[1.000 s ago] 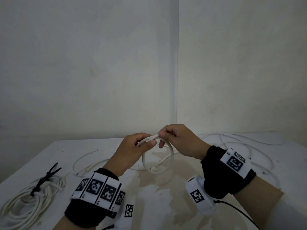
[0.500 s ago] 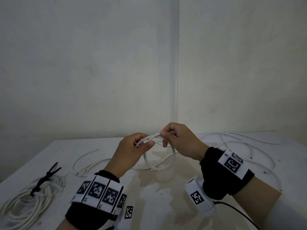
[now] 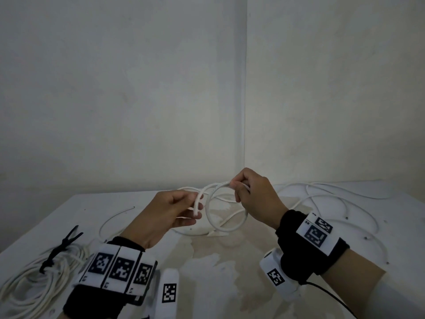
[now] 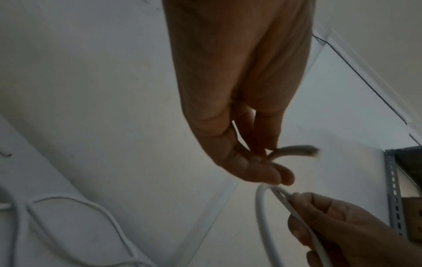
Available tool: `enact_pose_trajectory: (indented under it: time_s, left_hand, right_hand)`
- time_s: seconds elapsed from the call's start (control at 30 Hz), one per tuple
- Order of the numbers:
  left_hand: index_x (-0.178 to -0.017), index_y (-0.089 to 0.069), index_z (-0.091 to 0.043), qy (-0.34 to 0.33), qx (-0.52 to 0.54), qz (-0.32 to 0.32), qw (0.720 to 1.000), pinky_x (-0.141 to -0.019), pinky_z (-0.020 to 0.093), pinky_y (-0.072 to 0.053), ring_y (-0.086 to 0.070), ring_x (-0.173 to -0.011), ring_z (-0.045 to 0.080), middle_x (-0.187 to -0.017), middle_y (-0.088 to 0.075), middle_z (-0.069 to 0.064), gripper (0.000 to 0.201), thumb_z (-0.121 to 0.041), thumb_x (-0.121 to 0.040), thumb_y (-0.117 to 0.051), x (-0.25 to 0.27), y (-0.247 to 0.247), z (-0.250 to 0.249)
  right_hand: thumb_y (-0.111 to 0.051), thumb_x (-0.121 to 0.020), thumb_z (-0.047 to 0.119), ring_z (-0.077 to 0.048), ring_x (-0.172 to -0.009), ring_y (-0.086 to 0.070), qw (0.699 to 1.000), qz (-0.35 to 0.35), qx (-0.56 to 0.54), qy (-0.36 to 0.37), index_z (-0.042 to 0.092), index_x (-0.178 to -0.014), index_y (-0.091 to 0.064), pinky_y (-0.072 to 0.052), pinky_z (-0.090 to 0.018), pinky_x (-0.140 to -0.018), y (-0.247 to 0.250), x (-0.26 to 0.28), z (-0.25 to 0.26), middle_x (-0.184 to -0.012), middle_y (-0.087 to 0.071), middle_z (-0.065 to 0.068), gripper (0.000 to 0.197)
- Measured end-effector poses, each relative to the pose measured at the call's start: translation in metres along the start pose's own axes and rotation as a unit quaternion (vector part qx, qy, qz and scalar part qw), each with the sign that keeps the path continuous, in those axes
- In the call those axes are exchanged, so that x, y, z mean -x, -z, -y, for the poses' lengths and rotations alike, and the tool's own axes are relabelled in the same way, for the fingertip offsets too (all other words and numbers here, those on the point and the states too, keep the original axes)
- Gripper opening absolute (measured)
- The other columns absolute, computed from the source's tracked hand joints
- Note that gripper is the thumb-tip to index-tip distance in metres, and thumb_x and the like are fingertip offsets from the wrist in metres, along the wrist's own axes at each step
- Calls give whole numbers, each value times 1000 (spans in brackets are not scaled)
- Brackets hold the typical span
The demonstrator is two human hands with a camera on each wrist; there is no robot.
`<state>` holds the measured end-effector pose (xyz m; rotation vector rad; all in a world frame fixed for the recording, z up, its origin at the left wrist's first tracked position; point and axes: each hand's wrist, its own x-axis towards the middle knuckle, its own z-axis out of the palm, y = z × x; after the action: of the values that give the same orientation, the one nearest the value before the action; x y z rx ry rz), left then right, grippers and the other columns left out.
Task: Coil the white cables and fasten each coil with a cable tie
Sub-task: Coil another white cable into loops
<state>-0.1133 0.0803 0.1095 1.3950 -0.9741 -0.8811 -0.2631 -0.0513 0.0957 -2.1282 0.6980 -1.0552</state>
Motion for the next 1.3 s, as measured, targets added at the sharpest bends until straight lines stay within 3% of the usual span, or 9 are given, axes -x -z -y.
enact_pose_trajectory:
  time_s: [0.17, 0.33, 0.47, 0.57, 0.73, 0.93, 1.1, 1.2, 1.3]
  left_hand:
    - [-73, -65, -12, -44, -69, -21, 996, -61, 18, -51, -61, -61, 1, -71, -68, -9, 8, -7, -79, -68, -1, -13, 9]
    - [-76, -40, -9, -73, -26, -57, 995, -51, 25, -52, -65, -55, 18, -64, -67, 2, 31, 1, -75, -70, -4, -27, 17]
    - [-84, -48, -6, -74, 6, -24, 997, -57, 26, -56, -70, -67, 20, -73, -73, 6, 15, -18, -92, -49, -1, -31, 10]
    - [-89, -47, -5, -60, 33, 11, 998, -63, 28, -59, -72, -78, 21, -85, -75, 3, 13, -12, -97, -40, 2, -28, 6]
    - [-101, -54, -11, -40, 23, 23, 999, -58, 25, -57, -72, -70, 17, -79, -75, 3, 13, -6, -88, -54, 3, -24, 8]
    - [-80, -62, -7, -92, -157, -92, 979, -49, 23, -54, -67, -55, 14, -85, -67, 9, 6, -3, -81, -67, -5, -25, 16]
    - [-79, -54, 2, -28, -7, -82, 996, -60, 25, -59, -69, -77, 27, -86, -69, 24, 10, -3, -87, -58, -3, -31, 17]
    - [-89, -61, 4, 31, 143, -14, 989, -65, 31, -60, -71, -80, 27, -89, -71, 22, 27, -11, -95, -40, 1, -27, 9]
    - [-92, -60, 2, 16, 130, 30, 991, -63, 27, -59, -72, -80, 20, -87, -73, 13, 23, -9, -96, -40, 5, -24, 10]
  right_hand:
    - [-51, -92, 12, 0, -44, -47, 999, -1, -46, -10, 18, -72, -48, -35, -9, -47, -1, 2, 4, -56, -55, 1, 21]
    - [-50, -93, 11, 0, -40, -44, 996, 12, -85, -24, 16, -72, -47, -32, -9, -45, -6, 3, 8, -54, -54, 0, 22]
    - [-50, -93, 12, 0, -39, -44, 995, -5, -91, -35, 15, -72, -47, -31, -9, -45, 0, 1, 6, -55, -54, 0, 21]
    - [-49, -93, 12, 1, -37, -44, 995, -6, -92, -37, 15, -72, -47, -30, -8, -43, 4, 1, 5, -56, -55, -1, 22]
    - [-51, -92, 10, 0, -43, -47, 997, -12, -72, -15, 18, -70, -47, -35, -8, -49, 1, 3, 2, -55, -54, 0, 23]
    - [-53, -91, 13, -1, -48, -48, 999, -8, -45, 8, 24, -70, -45, -37, -11, -52, -6, 8, 2, -57, -54, 3, 25]
    - [-52, -92, 14, -8, -55, -47, 999, -16, -21, 18, 26, -69, -43, -38, -18, -57, -10, 7, 0, -59, -53, 4, 27]
    - [-52, -91, 13, -12, -58, -48, 999, -33, -11, 14, 27, -68, -41, -39, -25, -61, -9, 8, -3, -60, -53, 3, 29]
    - [-53, -91, 13, -11, -58, -49, 999, -41, -13, 19, 27, -67, -41, -38, -19, -59, -8, 8, -5, -60, -53, 4, 30]
